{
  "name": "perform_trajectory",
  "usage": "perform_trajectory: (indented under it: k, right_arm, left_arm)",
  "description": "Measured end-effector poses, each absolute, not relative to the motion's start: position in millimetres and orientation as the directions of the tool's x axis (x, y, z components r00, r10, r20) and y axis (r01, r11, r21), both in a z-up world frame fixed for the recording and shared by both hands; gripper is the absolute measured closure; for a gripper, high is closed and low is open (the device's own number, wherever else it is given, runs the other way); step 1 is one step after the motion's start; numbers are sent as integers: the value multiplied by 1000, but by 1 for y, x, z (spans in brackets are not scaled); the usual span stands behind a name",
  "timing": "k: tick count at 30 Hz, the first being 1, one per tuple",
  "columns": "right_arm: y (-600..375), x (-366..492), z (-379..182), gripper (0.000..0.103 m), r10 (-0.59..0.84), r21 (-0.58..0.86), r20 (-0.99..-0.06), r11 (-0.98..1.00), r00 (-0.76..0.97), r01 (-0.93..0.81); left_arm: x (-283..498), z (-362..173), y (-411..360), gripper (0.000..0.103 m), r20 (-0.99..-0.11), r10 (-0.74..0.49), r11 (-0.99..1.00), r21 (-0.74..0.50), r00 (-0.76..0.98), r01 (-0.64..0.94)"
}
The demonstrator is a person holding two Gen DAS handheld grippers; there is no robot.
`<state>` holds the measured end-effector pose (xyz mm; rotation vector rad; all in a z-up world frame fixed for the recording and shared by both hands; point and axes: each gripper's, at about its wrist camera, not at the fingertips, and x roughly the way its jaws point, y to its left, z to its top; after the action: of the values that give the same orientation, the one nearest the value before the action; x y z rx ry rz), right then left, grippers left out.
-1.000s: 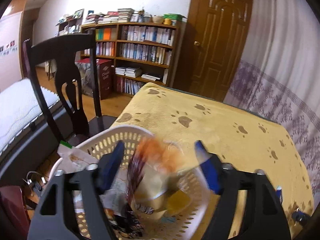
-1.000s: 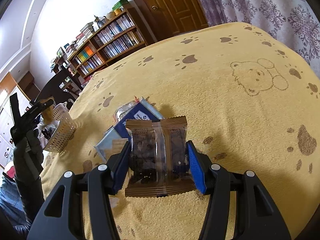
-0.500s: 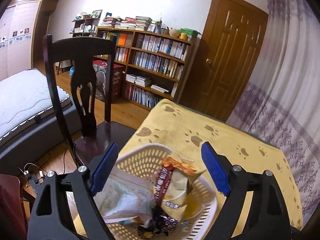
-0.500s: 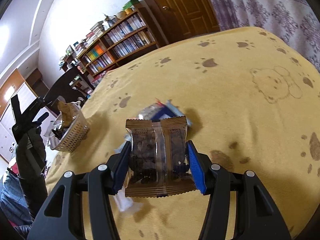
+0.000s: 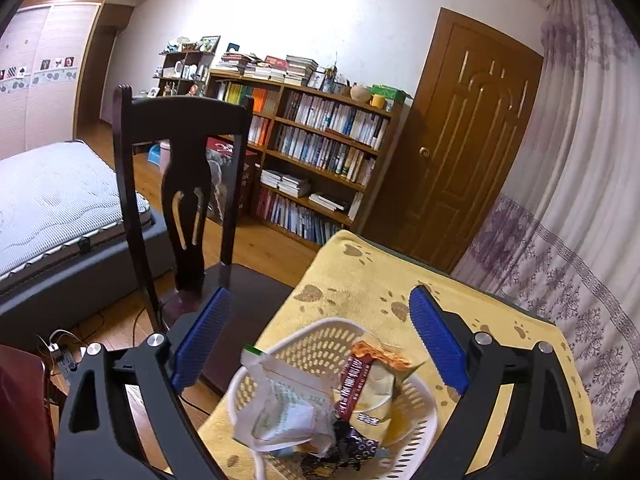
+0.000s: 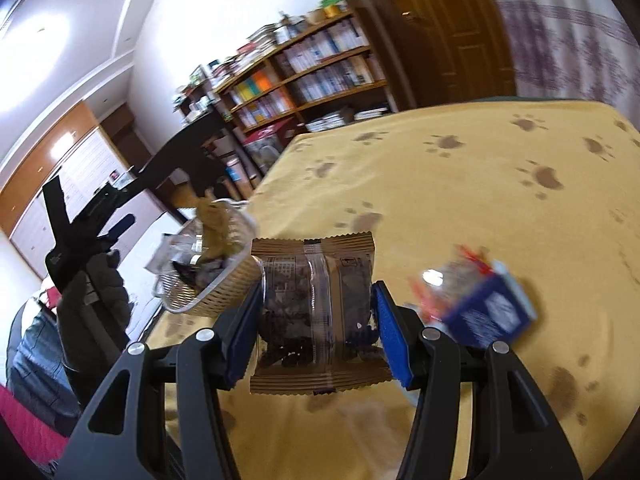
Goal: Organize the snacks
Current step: 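Carry the dark snack bag in the right tool into the basket and release it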
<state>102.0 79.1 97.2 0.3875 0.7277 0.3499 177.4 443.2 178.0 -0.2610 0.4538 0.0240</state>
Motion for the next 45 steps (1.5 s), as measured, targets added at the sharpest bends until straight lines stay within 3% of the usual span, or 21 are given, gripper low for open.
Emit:
perform_trajectory:
  k: [11,31,37,45]
  right_arm:
    - [166,164,112,48,566,517,-583,812,583,-272]
    - [258,247,88,48,618,547,-641,784,456,-293]
    - [279,265,82,48,605,515,-666,796,436,-318]
    - [299,276,67,48,495,362,-743,863,451,-352]
  left_arm:
    - [166,190,470,10,-397,-3,952,-283,918,-119]
    - [166,193,478,10,-387,32,948,-282,921,-151]
    - [169,192,474,10,-388,20,950,-279,921,-139]
    - [170,190,473,10,-391,19,949,-283,920,-140]
